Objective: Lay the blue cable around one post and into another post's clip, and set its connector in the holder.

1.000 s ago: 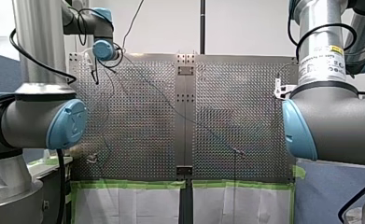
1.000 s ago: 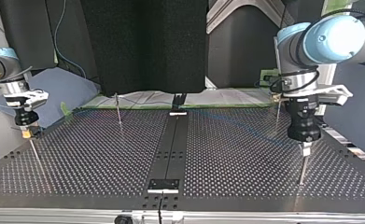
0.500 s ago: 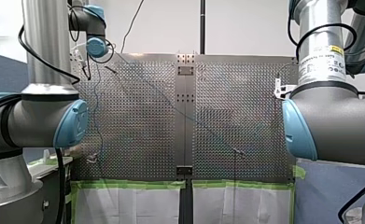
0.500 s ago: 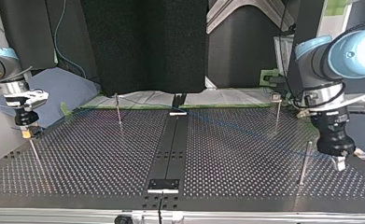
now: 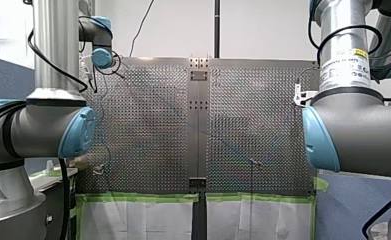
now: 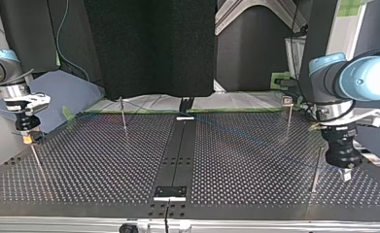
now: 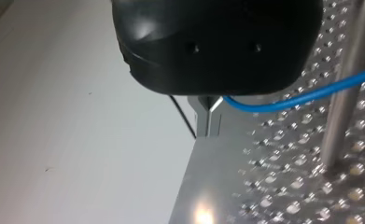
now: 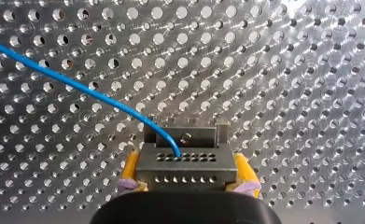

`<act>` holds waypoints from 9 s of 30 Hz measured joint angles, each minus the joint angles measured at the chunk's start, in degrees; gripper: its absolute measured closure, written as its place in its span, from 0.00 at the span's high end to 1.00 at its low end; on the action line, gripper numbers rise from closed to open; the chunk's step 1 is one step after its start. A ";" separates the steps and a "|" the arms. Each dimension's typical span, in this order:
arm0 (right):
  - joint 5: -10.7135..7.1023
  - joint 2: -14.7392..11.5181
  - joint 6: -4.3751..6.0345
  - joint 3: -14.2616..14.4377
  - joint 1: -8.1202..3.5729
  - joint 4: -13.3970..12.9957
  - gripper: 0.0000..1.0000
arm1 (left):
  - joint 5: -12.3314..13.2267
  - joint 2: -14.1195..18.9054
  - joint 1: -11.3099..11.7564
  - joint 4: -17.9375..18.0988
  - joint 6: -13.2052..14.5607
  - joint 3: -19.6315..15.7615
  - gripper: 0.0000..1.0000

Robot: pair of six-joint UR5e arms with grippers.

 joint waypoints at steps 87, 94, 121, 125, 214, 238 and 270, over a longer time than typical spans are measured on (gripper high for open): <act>0.00 0.00 0.00 0.00 0.00 0.00 0.00 | 13.16 -12.48 7.81 15.03 -19.27 -5.27 1.00; 0.00 0.00 0.00 0.00 0.00 0.00 0.00 | 11.70 -12.45 7.55 12.73 -19.14 -5.28 1.00; 0.00 0.00 0.00 0.00 0.00 0.00 0.00 | 6.77 -10.12 5.93 11.83 -18.24 -6.71 1.00; 0.00 0.00 0.00 0.00 0.00 0.00 0.00 | 5.98 -10.05 6.03 11.79 -18.23 -6.72 1.00; 0.00 0.00 0.00 0.00 0.00 0.00 0.00 | 14.62 -3.83 8.32 34.90 -48.34 -17.16 1.00; 0.00 0.00 0.00 0.00 0.00 0.00 0.00 | 6.75 -13.81 6.85 23.77 -38.05 -9.48 1.00; 0.00 0.00 0.00 -0.01 0.00 0.00 0.00 | -1.48 -24.79 -0.44 17.86 -22.13 -14.31 1.00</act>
